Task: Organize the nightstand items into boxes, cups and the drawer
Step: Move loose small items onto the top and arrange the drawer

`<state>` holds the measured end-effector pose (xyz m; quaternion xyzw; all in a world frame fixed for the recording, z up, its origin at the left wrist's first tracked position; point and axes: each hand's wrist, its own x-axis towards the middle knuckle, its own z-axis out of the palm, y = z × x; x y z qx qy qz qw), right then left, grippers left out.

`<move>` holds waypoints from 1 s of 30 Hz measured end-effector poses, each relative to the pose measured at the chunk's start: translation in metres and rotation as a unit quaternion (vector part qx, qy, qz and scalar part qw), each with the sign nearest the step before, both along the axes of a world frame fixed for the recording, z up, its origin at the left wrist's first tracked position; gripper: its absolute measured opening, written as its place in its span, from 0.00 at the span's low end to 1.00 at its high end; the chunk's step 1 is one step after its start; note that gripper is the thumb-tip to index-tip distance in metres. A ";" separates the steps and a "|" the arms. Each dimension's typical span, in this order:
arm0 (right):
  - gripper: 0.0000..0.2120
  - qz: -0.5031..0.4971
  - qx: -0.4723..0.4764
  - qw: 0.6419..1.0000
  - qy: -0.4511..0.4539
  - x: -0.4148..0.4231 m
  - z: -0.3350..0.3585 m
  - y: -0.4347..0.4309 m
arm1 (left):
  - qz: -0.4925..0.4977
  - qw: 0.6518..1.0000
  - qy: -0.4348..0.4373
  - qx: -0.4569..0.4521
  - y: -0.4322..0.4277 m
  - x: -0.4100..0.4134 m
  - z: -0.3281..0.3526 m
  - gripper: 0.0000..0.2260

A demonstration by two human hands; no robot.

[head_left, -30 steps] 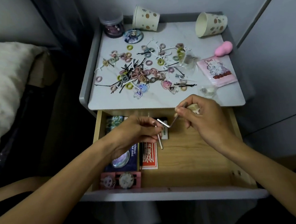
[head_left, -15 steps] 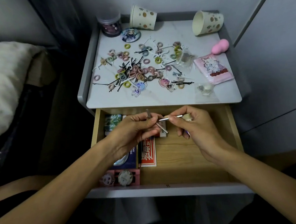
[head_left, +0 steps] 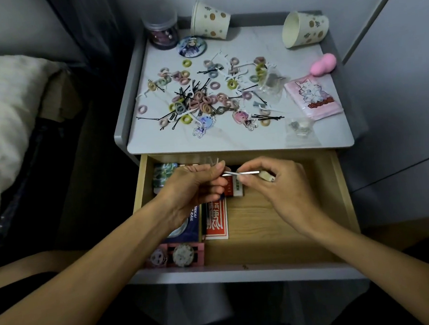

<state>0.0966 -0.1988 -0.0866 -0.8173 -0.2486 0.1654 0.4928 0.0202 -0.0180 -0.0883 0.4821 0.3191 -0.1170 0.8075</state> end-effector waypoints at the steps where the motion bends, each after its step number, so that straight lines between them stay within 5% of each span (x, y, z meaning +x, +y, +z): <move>1: 0.05 -0.012 -0.002 1.000 0.004 0.001 -0.001 0.000 | -0.007 1.000 0.005 0.013 -0.001 0.000 0.000 0.09; 9: 0.03 -0.017 -0.052 0.998 -0.002 0.003 -0.001 0.000 | 0.009 0.999 -0.023 0.048 -0.006 0.001 -0.002 0.06; 18: 0.06 0.034 -0.066 0.968 0.238 0.014 0.013 -0.005 | -0.092 0.976 -0.064 0.186 -0.001 0.004 0.001 0.10; 30: 0.06 0.051 -0.100 0.955 0.276 0.009 0.004 -0.010 | -0.144 0.969 -0.037 0.198 -0.001 0.004 -0.003 0.05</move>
